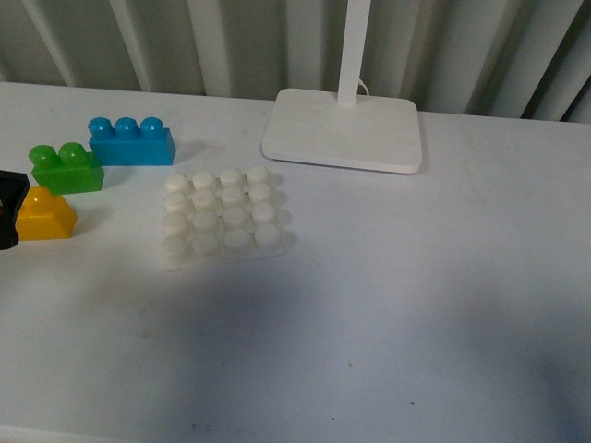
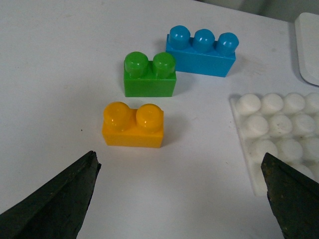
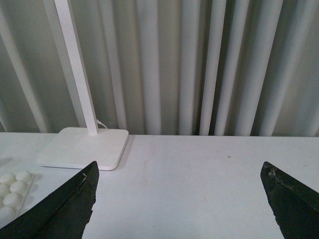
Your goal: Insert yellow block into base center
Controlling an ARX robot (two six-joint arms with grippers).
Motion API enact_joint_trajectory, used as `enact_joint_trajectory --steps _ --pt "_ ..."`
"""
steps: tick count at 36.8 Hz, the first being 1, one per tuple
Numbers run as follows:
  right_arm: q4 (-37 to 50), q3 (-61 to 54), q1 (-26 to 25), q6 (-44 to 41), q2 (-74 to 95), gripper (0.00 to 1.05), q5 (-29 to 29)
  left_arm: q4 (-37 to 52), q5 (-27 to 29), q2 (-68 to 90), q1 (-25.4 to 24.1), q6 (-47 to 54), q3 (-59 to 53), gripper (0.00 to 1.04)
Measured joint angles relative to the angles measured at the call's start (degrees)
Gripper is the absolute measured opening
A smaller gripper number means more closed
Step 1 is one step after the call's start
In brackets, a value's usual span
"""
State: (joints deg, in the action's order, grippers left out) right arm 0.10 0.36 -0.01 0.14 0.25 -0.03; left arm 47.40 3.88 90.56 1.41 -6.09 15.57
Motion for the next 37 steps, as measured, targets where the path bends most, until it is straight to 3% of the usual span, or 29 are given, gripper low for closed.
enact_joint_trajectory --steps 20,37 --pt "0.0 0.0 0.0 0.0 0.0 0.95 0.0 2.6 -2.4 12.6 -2.8 5.9 7.2 0.98" --pt "0.0 0.0 0.0 0.0 0.0 0.95 0.0 -0.4 -2.5 18.8 -3.9 9.6 14.5 0.98"
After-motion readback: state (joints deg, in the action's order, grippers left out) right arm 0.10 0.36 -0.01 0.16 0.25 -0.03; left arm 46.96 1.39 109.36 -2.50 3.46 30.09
